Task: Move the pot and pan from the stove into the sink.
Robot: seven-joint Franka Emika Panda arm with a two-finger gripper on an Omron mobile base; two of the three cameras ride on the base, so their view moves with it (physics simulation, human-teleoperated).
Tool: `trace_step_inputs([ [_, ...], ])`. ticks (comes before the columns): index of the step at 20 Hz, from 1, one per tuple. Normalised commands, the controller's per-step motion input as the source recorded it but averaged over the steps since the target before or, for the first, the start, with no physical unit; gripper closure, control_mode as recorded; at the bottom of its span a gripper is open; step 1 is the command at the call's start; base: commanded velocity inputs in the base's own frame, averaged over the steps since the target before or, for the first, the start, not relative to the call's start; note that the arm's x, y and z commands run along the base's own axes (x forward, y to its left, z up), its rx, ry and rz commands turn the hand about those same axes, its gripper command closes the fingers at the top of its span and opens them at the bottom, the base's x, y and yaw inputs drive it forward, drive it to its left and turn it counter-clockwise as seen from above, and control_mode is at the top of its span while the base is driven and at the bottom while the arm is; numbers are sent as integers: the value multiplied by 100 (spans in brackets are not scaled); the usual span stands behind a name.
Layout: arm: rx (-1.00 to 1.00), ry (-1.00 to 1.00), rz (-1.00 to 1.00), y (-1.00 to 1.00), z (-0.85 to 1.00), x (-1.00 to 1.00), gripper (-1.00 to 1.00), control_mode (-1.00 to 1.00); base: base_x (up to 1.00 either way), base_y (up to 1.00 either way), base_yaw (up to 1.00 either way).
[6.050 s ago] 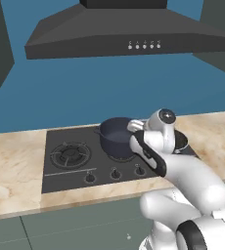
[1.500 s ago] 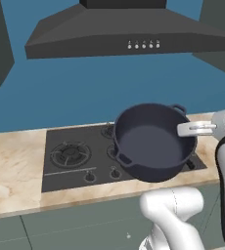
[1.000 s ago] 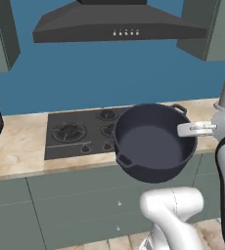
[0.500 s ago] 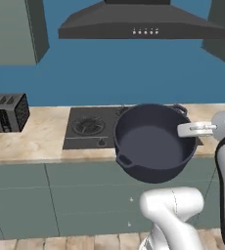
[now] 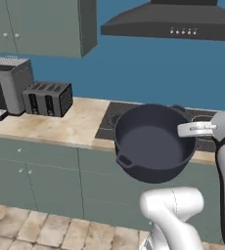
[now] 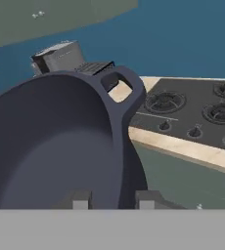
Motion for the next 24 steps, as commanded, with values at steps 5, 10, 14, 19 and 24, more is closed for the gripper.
trace_step_inputs([
  [5,0,0,0,0,0,0,100,100,-15,-2,46],
  [10,0,0,0,0,0,0,100,100,-14,-1,46],
  [14,0,0,0,0,0,0,100,100,-12,0,46],
  [19,0,0,0,0,0,0,100,100,-12,0,47],
  [24,0,0,0,0,0,0,100,100,-11,0,47],
])
